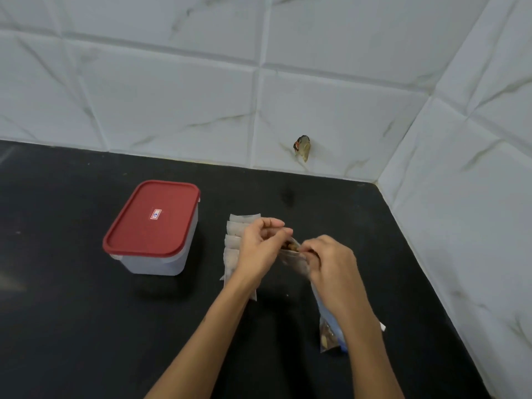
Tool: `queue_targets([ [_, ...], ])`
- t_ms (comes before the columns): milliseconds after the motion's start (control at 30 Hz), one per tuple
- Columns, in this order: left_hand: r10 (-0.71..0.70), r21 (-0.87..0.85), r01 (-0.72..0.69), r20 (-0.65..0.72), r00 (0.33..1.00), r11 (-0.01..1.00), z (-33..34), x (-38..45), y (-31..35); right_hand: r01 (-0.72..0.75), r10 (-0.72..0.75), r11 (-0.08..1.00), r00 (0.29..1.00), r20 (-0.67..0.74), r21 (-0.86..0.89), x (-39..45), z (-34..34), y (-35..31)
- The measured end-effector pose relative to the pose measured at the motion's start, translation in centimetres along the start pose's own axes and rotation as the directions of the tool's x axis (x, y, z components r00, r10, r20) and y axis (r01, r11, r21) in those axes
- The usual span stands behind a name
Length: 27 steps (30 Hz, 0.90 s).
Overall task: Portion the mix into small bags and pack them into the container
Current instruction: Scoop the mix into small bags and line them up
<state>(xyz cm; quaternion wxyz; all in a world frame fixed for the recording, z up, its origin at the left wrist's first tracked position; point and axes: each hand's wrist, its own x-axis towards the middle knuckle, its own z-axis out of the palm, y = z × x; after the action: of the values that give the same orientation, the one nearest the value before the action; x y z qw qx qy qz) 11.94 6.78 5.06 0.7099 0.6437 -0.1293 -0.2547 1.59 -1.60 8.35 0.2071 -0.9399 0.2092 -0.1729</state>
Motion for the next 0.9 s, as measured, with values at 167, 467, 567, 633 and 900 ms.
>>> queue_targets([
  [167, -0.139, 0.160, 0.135, 0.017, 0.990, 0.978, -0.6, -0.5, 0.4, -0.101, 0.100, 0.995, 0.993, 0.054, 0.014, 0.5, -0.1, 0.3],
  [467, -0.103, 0.289, 0.118, -0.065, 0.993, 0.950, -1.3, -1.7, 0.8, -0.170, 0.163, 0.900, 0.985, 0.050, 0.401, -0.7, -0.4, 0.7],
  [567, -0.064, 0.324, 0.083, -0.066, 0.996, 0.942, -1.1, -2.3, 0.9, -0.304, 0.249, 0.875, 0.950, 0.188, 0.376, -0.9, -0.8, 0.7],
  [633, -0.046, 0.346, 0.062, -0.055, 0.997, 0.936, -1.0, -2.4, 1.3, -0.420, 0.314, 0.795, 0.903, 0.295, 0.438, -0.7, -1.3, 0.6],
  [900, 0.150, 0.614, -0.140, 0.035, 0.988, 0.777, -0.8, -3.6, 3.7, -0.452, 0.430, 0.864, 0.892, 0.143, 0.222, -0.5, -1.1, -1.9],
])
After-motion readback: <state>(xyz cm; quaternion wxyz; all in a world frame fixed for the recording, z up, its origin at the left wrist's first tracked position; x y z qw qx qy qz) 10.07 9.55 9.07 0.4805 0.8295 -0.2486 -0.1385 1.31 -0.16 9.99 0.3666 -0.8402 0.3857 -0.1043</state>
